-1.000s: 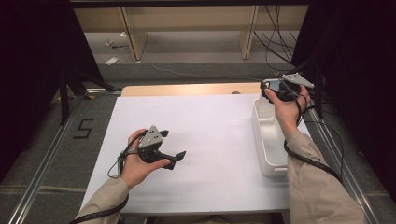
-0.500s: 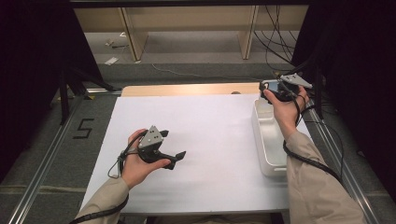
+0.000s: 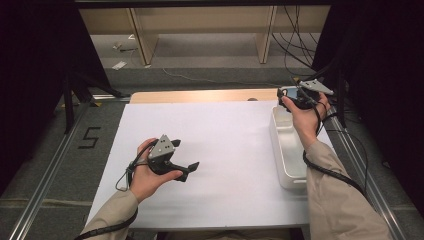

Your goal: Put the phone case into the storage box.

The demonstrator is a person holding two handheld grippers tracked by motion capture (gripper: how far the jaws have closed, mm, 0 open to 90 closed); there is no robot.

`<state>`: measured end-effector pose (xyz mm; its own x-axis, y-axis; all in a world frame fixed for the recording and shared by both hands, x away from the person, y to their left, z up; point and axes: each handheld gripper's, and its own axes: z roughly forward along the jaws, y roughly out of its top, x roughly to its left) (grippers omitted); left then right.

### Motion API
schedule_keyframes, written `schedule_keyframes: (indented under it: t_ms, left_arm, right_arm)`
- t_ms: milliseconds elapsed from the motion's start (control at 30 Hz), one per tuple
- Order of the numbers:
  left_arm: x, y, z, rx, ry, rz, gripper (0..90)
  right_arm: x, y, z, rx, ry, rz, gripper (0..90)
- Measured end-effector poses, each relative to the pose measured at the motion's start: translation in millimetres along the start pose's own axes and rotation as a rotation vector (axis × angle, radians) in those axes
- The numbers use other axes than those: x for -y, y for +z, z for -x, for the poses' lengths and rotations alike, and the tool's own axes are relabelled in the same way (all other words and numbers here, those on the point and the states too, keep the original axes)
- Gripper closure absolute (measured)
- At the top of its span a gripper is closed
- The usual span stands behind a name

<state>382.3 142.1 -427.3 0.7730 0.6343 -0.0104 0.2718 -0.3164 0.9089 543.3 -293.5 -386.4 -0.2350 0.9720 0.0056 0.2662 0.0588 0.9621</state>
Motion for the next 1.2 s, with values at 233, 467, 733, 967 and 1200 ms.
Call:
schedule_keyframes:
  t_ms: [233, 467, 733, 967, 1200]
  left_arm:
    - [0.0, 0.0, 0.0, 0.000, 0.000, 0.000, 0.4]
    - [0.0, 0.1, 0.1, 0.001, 0.002, -0.001, 0.4]
    - [0.0, 0.2, 0.1, 0.001, 0.004, -0.002, 0.4]
    - [0.1, 0.2, 0.1, 0.001, 0.004, -0.003, 0.4]
    - [0.2, 0.2, 0.1, 0.002, 0.004, -0.002, 0.4]
  right_arm:
    - [1.6, 0.9, -0.1, 0.002, 0.000, -0.009, 18.5]
    - [3.1, 2.1, -0.5, 0.002, -0.004, -0.017, 18.4]
    - [5.5, 3.9, -1.0, 0.002, -0.005, -0.031, 18.5]
    - [7.6, 5.4, -0.5, 0.004, -0.003, -0.050, 18.4]
    - [8.8, 6.0, 0.8, 0.015, -0.005, -0.060, 18.4]
